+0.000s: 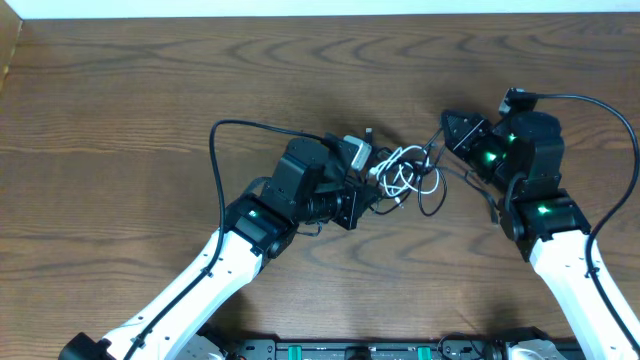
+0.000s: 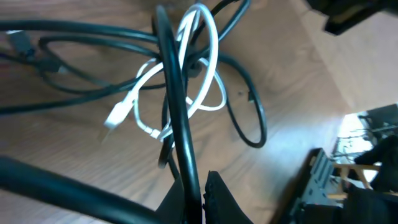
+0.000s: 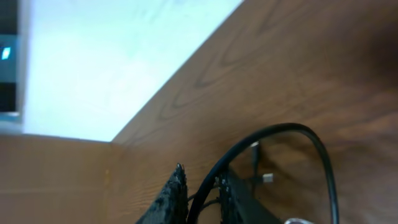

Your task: Untangle cables

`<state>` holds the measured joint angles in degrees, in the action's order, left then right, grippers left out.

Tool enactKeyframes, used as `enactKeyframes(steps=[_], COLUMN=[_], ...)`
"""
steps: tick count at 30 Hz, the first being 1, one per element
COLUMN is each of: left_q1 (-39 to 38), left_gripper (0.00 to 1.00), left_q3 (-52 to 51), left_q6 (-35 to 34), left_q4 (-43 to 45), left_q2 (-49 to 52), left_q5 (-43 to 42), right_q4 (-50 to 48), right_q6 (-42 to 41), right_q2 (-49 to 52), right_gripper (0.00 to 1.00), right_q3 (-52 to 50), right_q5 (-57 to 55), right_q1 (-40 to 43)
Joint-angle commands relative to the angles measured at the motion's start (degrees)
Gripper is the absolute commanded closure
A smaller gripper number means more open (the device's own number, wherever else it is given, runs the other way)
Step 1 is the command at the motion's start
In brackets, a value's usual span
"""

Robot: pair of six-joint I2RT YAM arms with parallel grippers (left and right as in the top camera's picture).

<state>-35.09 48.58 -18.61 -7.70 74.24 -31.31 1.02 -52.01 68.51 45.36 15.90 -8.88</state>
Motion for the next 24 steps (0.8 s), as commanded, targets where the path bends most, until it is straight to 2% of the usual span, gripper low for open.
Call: enactKeyframes(steps=[1, 4, 8, 13, 16, 24], left_q1=[-0.1, -0.1, -0.1, -0.1, -0.1, 0.0], left_gripper=[0.92, 0.92, 0.92, 0.92, 0.92, 0.92], left_q3=[0.6, 0.6, 0.6, 0.6, 0.6, 0.6], left_q6=[1.0, 1.0, 0.9, 1.0, 1.0, 0.7], left_q4=[-0.4, -0.3, 0.6, 0.7, -0.2, -5.0], left_q2=[1.5, 3.8, 5.8, 7.7, 8.1, 8.1], left_q5=[2.5, 2.5, 2.5, 2.6, 5.9, 17.5], right_q4=[-2.6, -5.2, -7.5, -7.6, -7.6, -7.6], right_q6=[-0.7, -4.6, -4.5, 5.1, 9.5, 9.5], right_q2=[-2.0, -2.2, -2.2, -2.2, -2.4, -4.3], right_gripper=[0.87, 0.88, 0.88, 0.92, 0.92, 0.91], right_q3=[0.9, 0.9, 0.9, 0.9, 0.9, 0.9], right_q5=[6.8, 15.2, 21.4, 24.2, 26.9, 33.9], right_q1=[1.7, 3.0, 4.2, 7.2, 10.6, 25.8])
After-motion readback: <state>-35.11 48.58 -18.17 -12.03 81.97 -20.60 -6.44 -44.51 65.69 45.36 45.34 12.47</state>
